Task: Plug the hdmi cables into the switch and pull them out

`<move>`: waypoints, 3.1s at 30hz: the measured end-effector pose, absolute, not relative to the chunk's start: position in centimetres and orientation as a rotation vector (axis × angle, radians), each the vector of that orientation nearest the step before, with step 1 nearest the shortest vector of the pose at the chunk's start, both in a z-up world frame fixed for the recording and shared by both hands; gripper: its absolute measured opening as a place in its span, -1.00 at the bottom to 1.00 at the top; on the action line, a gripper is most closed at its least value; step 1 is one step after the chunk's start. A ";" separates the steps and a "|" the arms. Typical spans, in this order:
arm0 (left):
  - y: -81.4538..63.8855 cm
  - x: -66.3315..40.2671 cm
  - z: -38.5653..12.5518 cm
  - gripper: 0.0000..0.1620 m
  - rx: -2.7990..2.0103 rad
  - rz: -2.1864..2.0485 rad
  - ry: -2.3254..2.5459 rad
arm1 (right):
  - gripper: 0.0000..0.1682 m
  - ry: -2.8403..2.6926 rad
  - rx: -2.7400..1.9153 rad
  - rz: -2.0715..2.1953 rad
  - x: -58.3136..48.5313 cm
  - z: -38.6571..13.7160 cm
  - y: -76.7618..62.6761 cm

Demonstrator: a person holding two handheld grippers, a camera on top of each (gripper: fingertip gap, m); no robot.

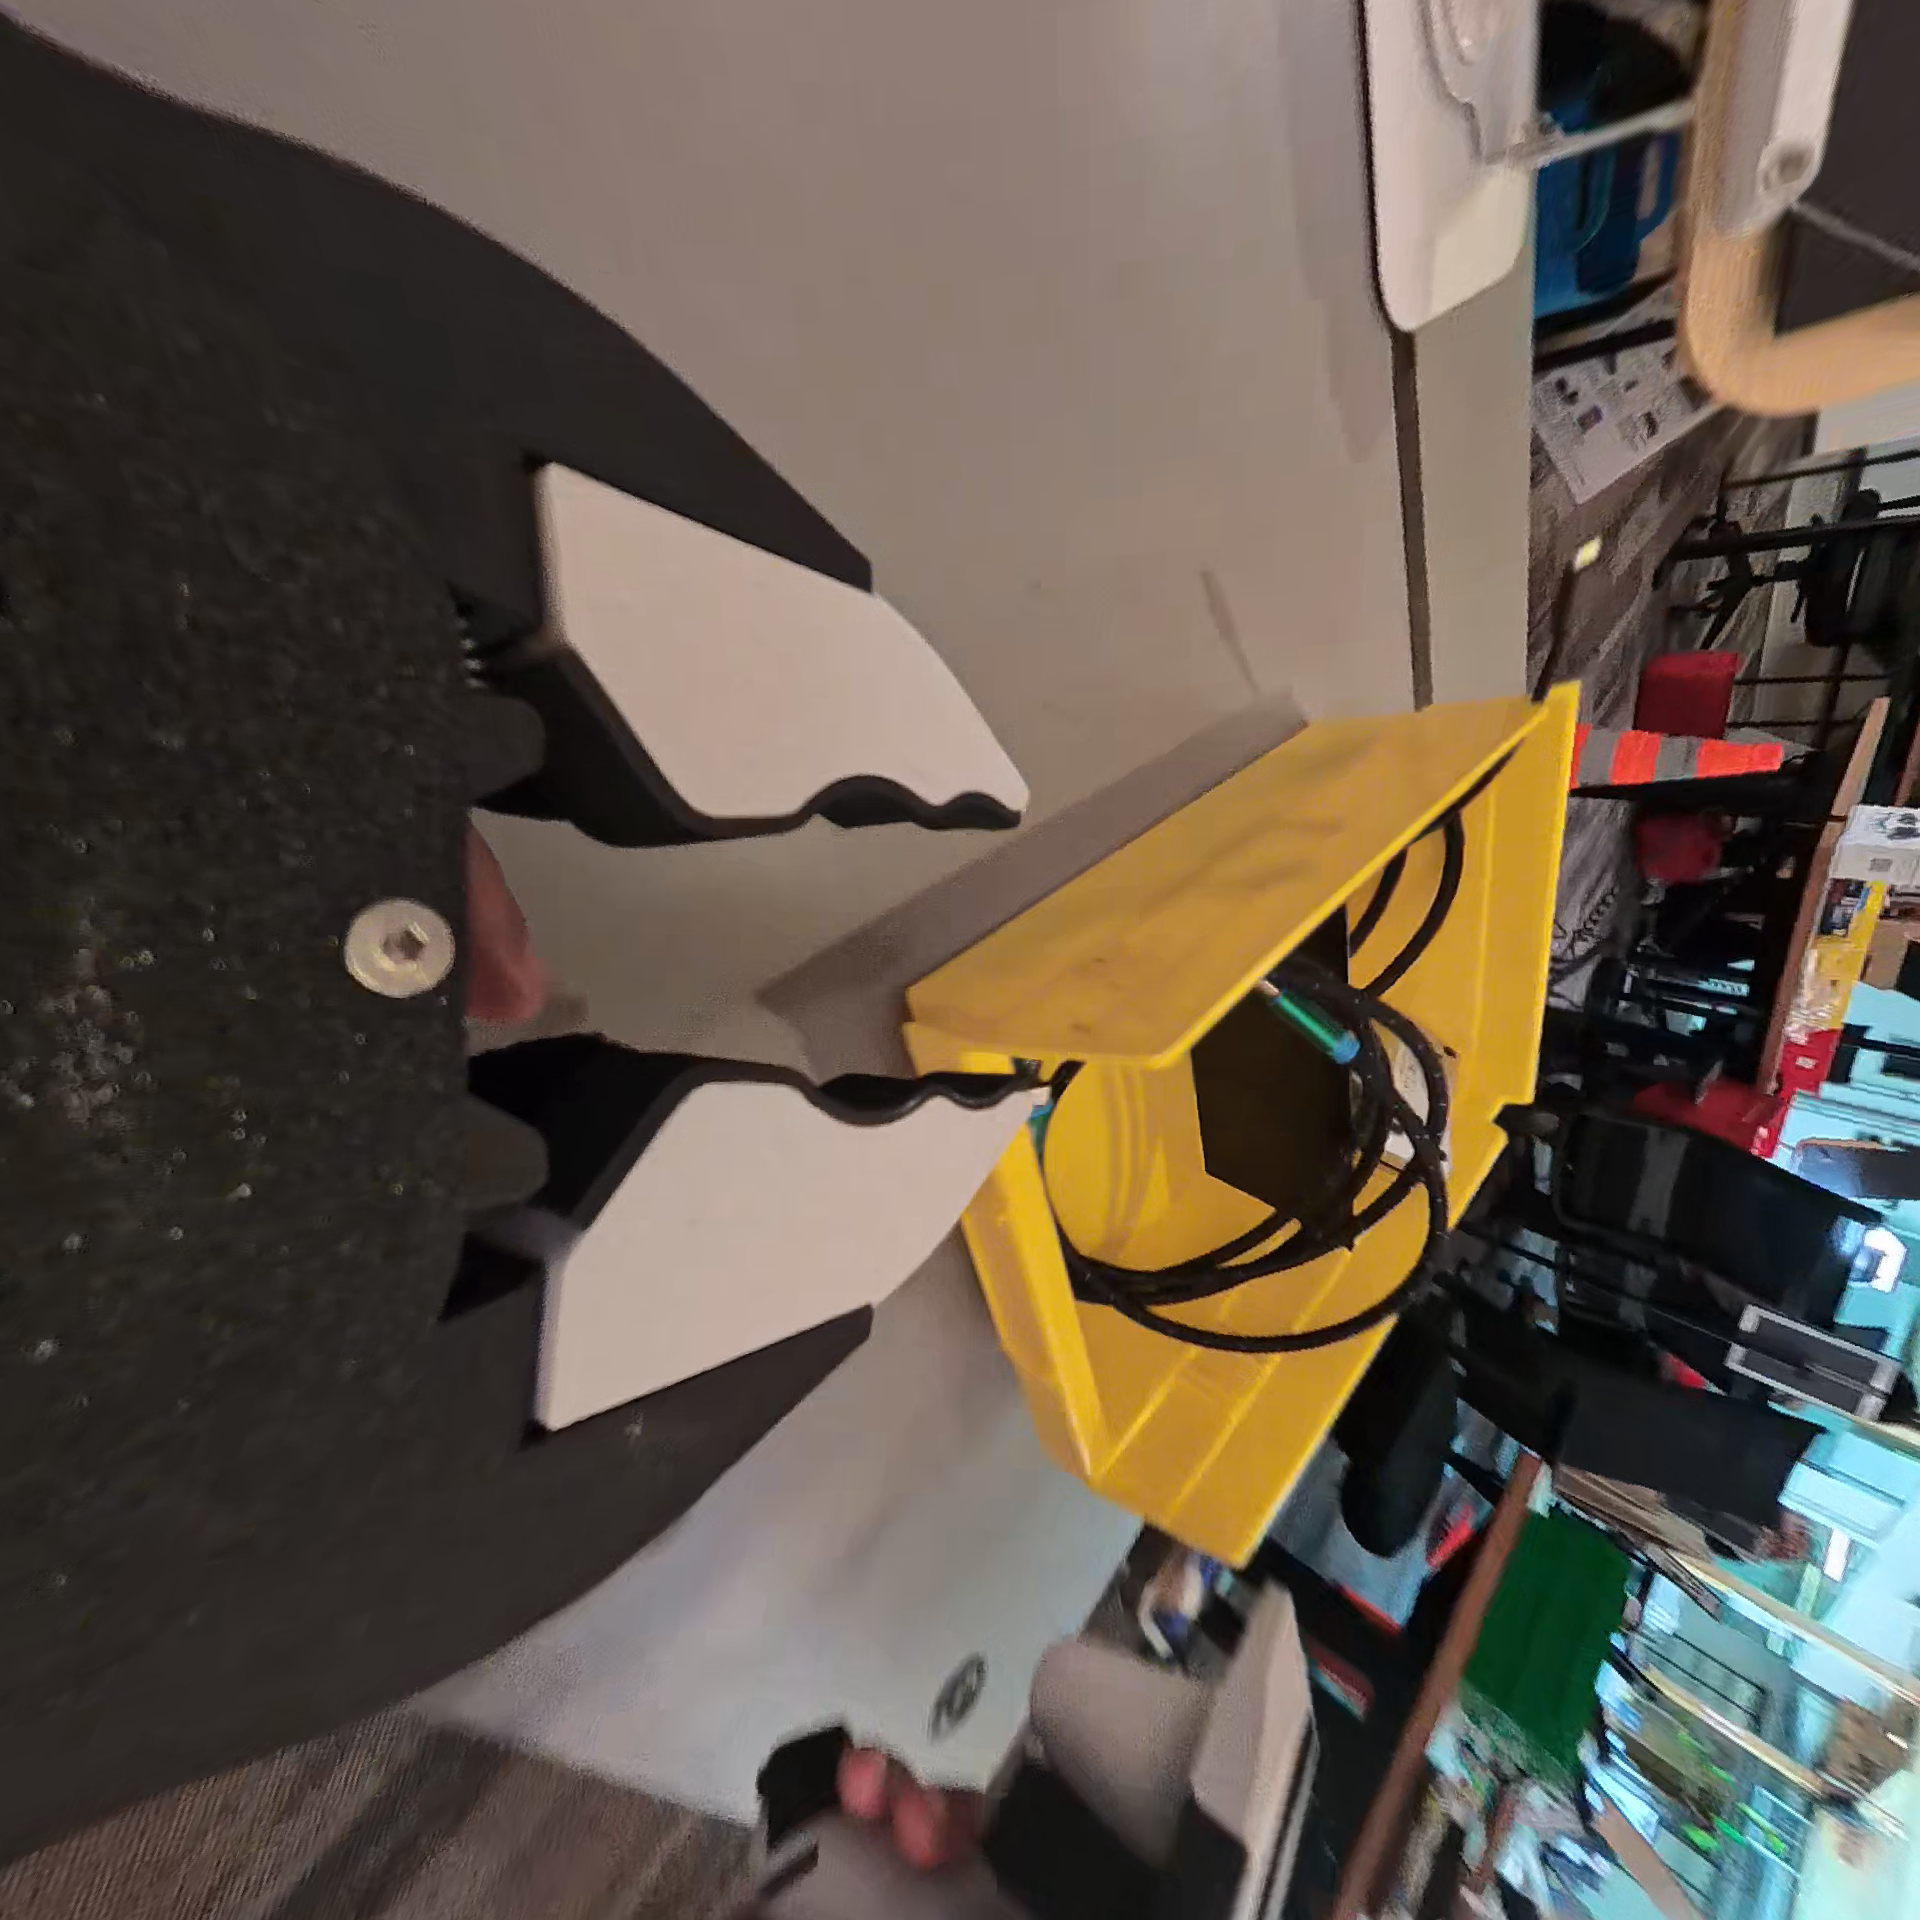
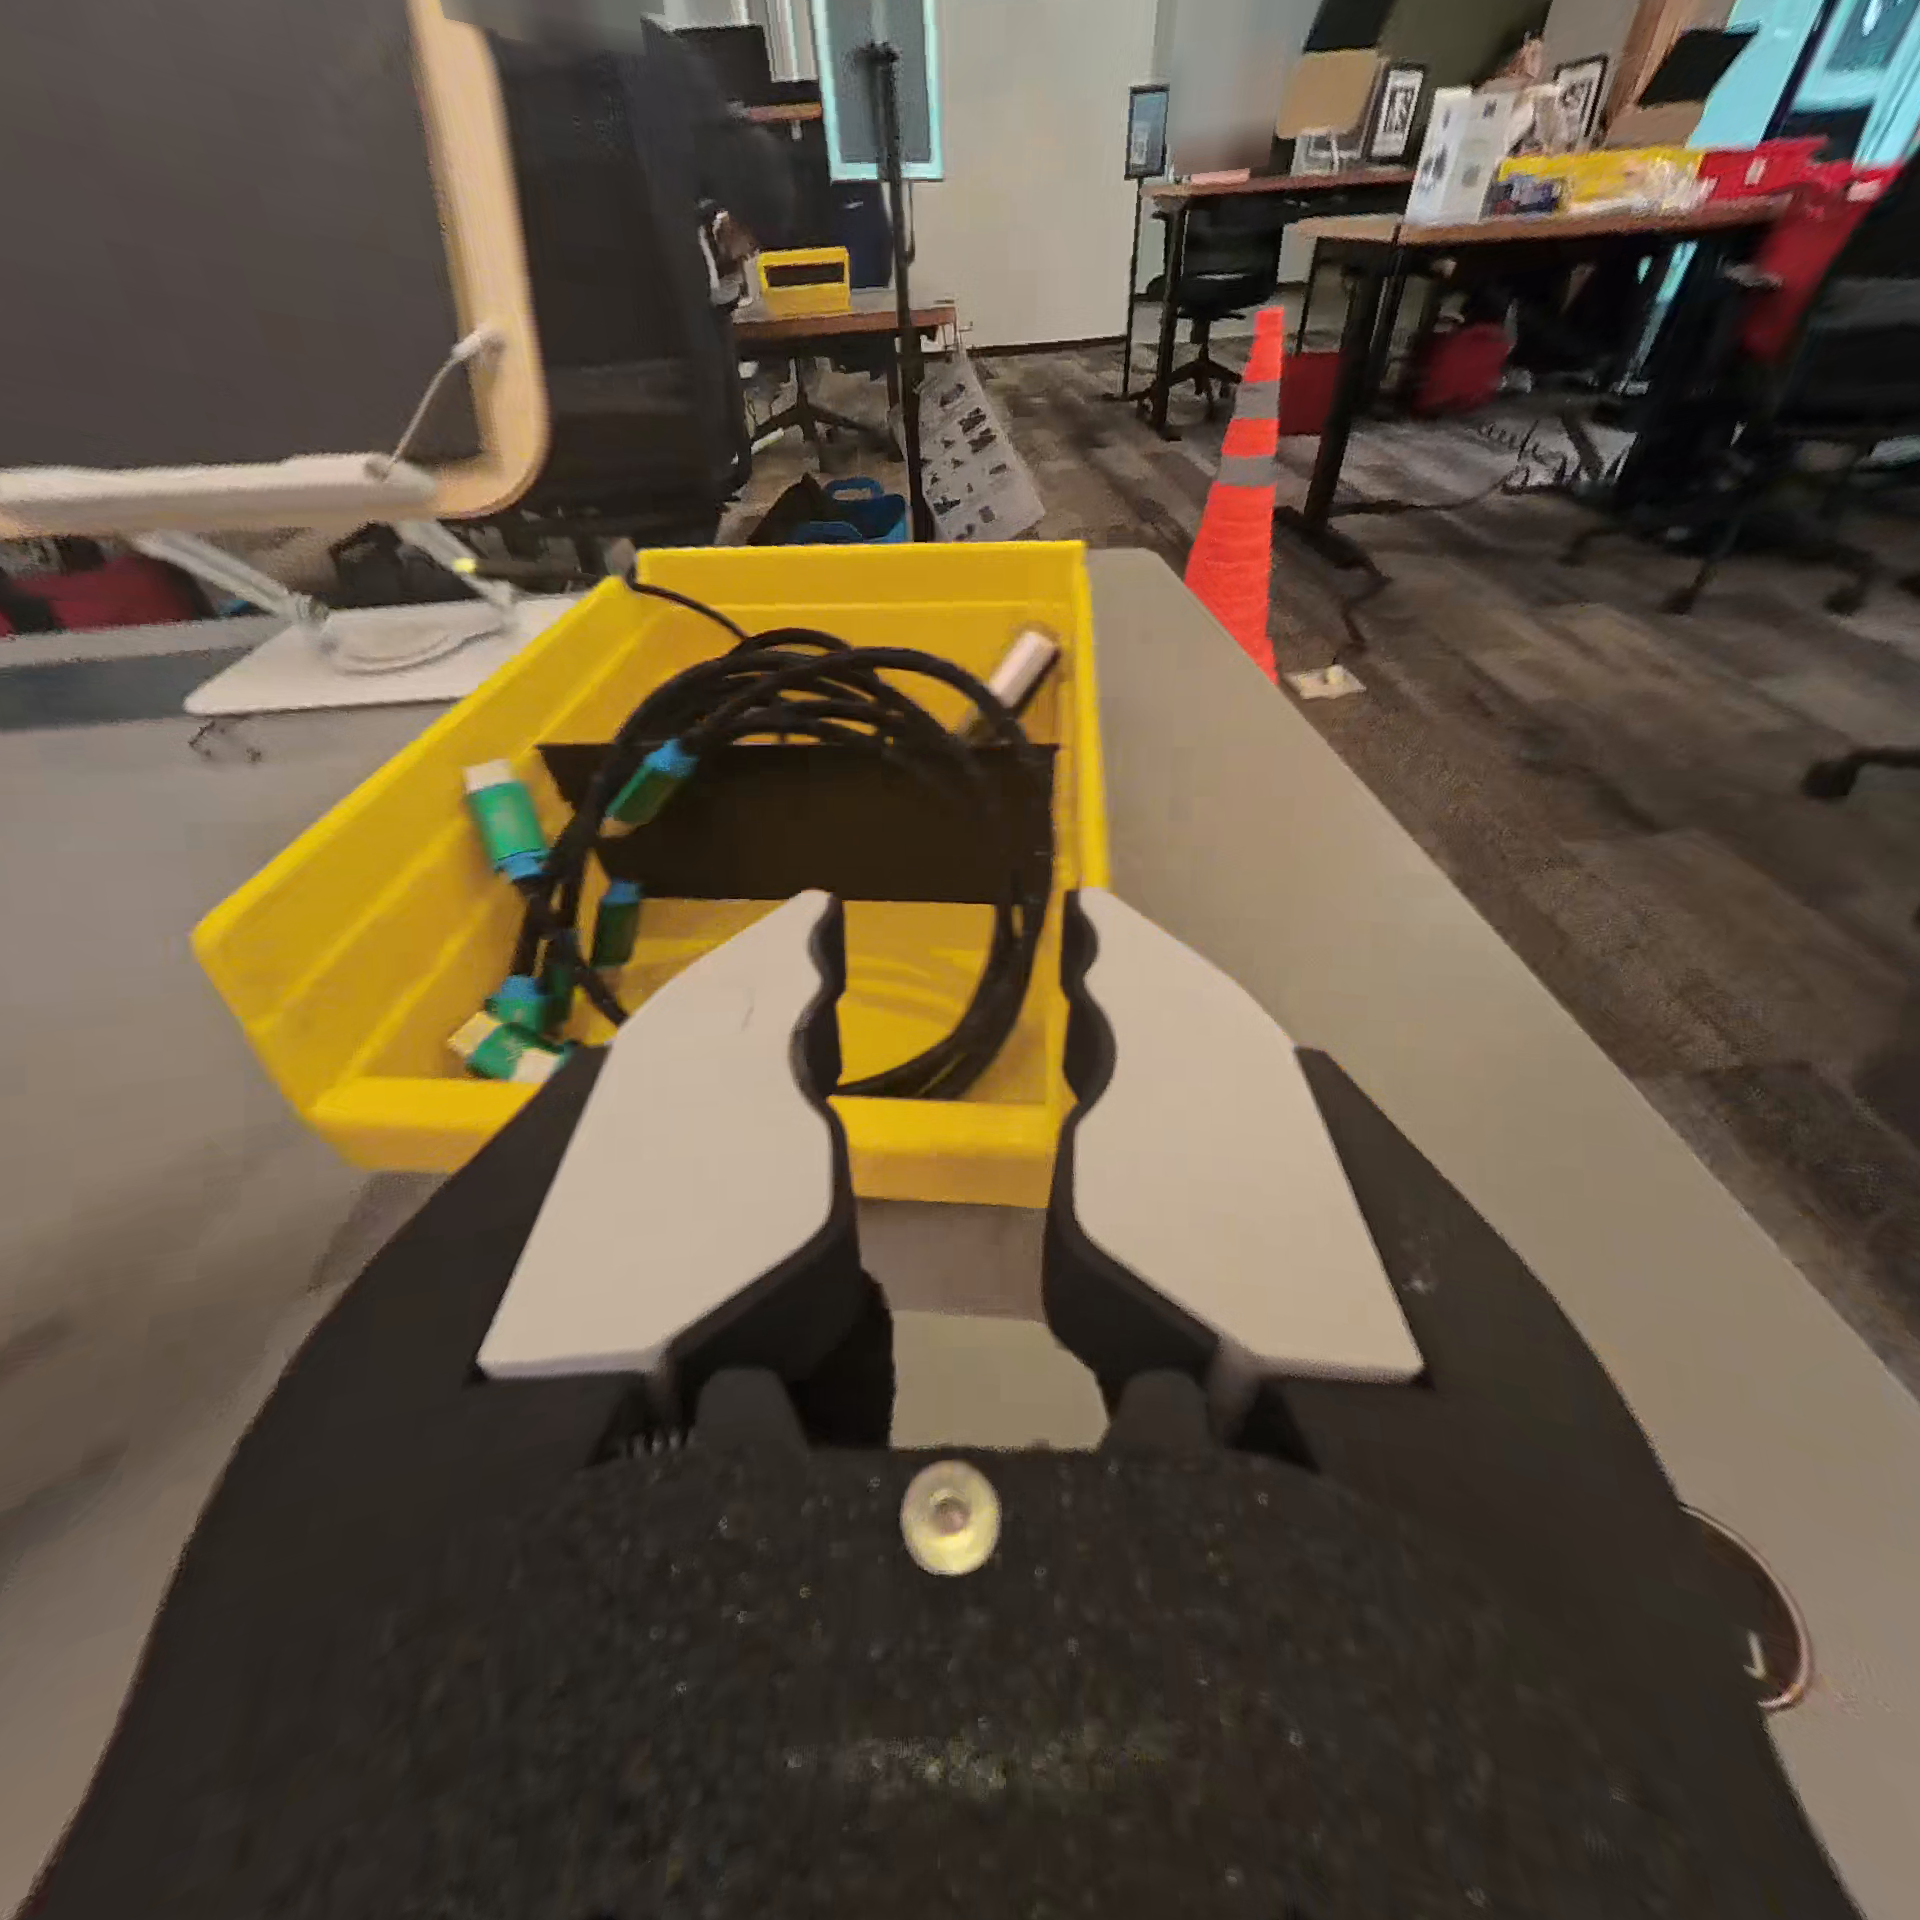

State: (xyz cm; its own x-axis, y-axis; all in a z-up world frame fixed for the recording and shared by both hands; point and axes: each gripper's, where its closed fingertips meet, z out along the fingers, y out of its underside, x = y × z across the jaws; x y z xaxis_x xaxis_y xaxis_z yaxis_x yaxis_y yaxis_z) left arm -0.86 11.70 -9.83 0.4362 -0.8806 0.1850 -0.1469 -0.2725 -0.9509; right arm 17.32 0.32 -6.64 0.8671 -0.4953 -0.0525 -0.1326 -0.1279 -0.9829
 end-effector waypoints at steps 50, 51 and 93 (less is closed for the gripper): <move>24.0 -42.8 -9.1 -0.32 -1.877 -0.046 0.675 | -0.34 -0.244 -2.129 -0.047 -12.7 -11.2 13.7; 24.7 -45.5 -9.6 -0.30 -1.900 -0.028 0.649 | -0.38 -0.303 -2.072 -0.090 -13.5 -10.3 13.2; 18.8 -46.5 6.5 -0.94 -1.623 -0.171 0.287 | -0.94 -0.202 -1.697 0.018 -28.1 4.6 19.7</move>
